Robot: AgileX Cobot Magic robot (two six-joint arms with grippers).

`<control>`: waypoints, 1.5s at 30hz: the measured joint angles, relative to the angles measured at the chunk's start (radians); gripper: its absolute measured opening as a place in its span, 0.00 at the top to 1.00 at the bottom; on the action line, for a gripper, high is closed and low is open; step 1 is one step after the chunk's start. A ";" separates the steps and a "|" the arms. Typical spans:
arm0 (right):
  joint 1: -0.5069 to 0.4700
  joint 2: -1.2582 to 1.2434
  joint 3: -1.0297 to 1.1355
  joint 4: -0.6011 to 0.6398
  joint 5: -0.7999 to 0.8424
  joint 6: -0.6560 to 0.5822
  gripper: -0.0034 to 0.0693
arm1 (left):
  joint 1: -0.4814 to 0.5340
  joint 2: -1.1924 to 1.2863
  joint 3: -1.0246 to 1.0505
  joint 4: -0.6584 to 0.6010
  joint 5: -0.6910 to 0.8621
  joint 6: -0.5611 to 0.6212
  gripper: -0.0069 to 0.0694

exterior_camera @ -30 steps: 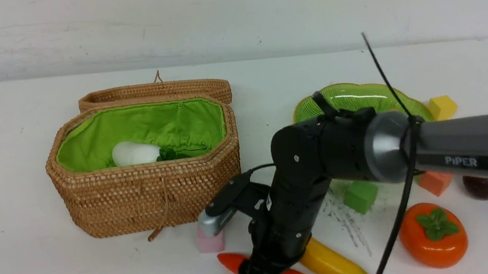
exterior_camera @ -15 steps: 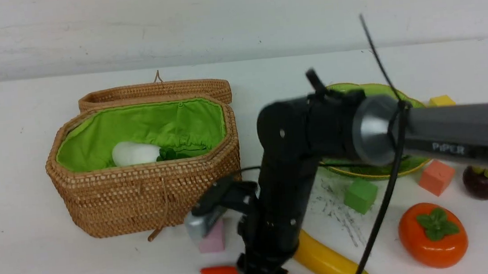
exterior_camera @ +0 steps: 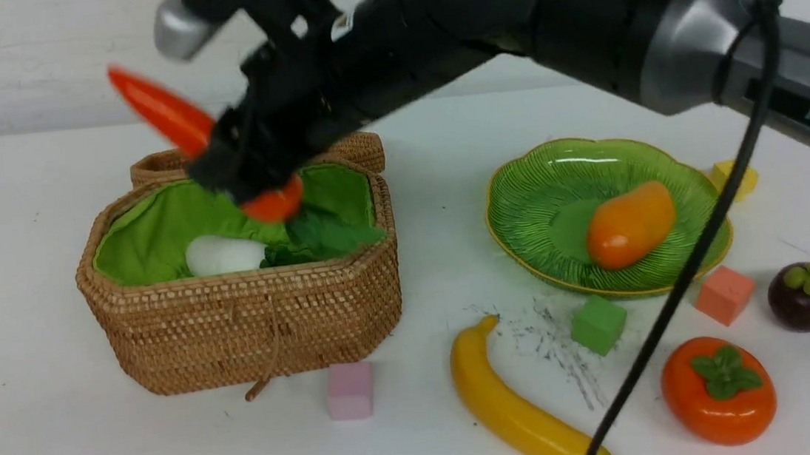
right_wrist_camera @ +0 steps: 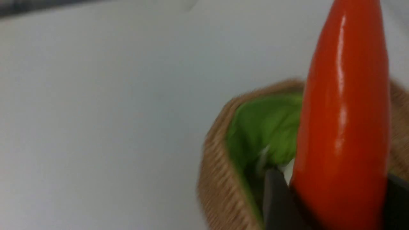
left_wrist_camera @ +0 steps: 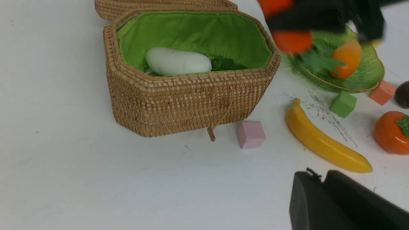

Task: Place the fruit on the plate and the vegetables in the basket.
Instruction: Use the right arm to grab a carrot and put it into the left basket, then use the right arm to grab a banana and put it into the right plate

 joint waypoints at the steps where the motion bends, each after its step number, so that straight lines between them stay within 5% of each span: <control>1: 0.000 0.025 0.000 0.019 -0.088 -0.001 0.49 | 0.000 0.000 0.000 0.000 0.000 0.000 0.83; 5: 0.001 0.140 0.000 0.023 -0.293 -0.064 0.49 | 0.000 0.000 0.000 0.000 0.000 0.000 0.82; 10: -0.002 0.216 0.001 -0.037 -0.268 -0.041 0.45 | 0.000 0.000 0.000 -0.002 0.000 0.000 0.82; 15: -0.020 0.182 0.001 -0.140 -0.150 0.095 0.09 | 0.000 0.000 0.000 -0.009 0.000 0.000 0.81; 18: -0.037 0.103 0.001 -0.241 -0.014 0.167 0.03 | 0.000 0.000 0.001 -0.018 0.000 0.000 0.81; 31: -0.149 -0.322 0.170 -0.377 0.608 0.503 0.21 | 0.000 0.000 0.001 -0.021 -0.005 0.000 0.80; 36: -0.123 -0.365 0.404 -0.368 0.569 0.499 0.22 | 0.000 0.000 0.001 -0.022 -0.013 0.000 0.79; 45: -0.111 -0.204 0.708 -0.393 0.222 0.494 0.22 | 0.000 0.000 0.001 -0.026 -0.017 0.000 0.78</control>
